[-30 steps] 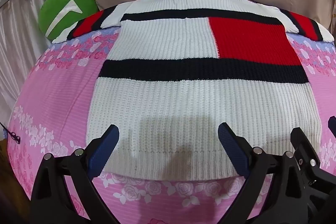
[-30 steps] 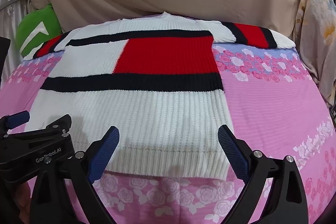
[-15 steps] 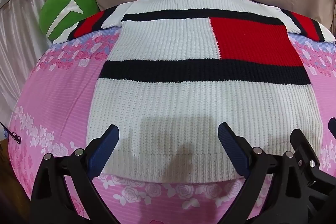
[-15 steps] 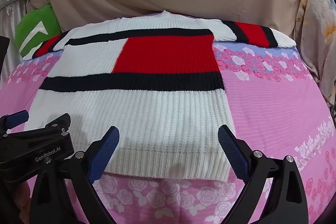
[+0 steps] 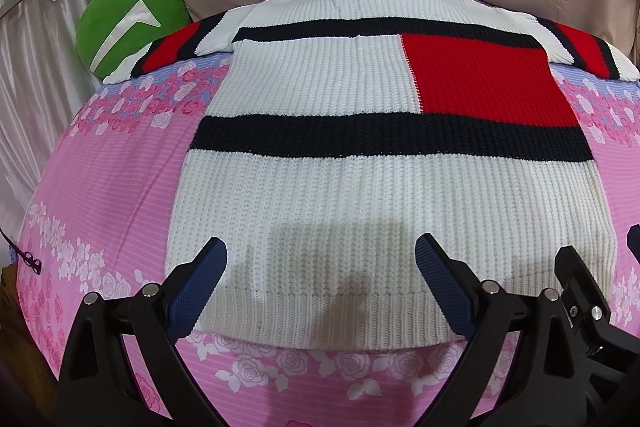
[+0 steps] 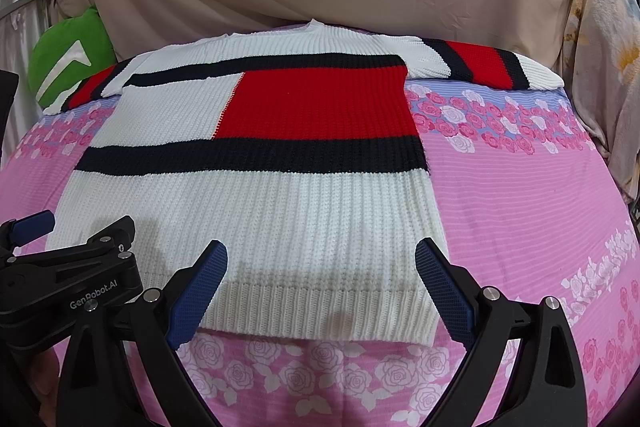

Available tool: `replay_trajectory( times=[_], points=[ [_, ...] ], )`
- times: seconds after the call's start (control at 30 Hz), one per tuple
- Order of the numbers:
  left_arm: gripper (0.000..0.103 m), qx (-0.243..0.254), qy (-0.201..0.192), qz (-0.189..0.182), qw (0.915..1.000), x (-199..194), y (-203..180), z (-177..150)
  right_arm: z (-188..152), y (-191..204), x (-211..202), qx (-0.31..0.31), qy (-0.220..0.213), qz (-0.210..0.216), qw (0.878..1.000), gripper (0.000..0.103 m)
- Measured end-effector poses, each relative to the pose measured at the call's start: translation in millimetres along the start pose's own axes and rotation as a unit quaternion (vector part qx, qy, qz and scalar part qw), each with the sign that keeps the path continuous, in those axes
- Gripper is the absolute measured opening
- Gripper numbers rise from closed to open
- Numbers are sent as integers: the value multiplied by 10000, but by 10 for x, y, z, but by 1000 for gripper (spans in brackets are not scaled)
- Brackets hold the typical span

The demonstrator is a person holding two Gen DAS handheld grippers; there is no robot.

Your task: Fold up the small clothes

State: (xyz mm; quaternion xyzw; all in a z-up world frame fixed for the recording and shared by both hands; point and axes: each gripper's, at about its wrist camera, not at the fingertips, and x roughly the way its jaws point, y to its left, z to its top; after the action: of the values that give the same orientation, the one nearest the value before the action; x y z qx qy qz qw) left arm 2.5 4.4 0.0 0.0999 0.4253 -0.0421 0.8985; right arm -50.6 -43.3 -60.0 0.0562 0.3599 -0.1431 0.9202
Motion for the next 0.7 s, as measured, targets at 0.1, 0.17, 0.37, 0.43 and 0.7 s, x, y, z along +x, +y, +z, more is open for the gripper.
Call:
replay_trajectory(
  times=[0.1,0.17,0.37,0.43,0.7],
  points=[
    [93,9,1,6,10000,-3,5,3,1,1,-4,0,7,2,10000,94],
    [93,8,1,13,10000,-5,0,3,2,1,-4,-1,8,0,10000,94],
    [93,10,-1,16,10000,-7,4,3,0,-3,1,0,6,3,10000,94],
    [93,13,0,11,10000,-6,3,3,0,-1,-2,4,10,7,10000,94],
    [93,13,-3,18,10000,-9,2,-1,-1,-1,3,0,9,2,10000,94]
  ],
)
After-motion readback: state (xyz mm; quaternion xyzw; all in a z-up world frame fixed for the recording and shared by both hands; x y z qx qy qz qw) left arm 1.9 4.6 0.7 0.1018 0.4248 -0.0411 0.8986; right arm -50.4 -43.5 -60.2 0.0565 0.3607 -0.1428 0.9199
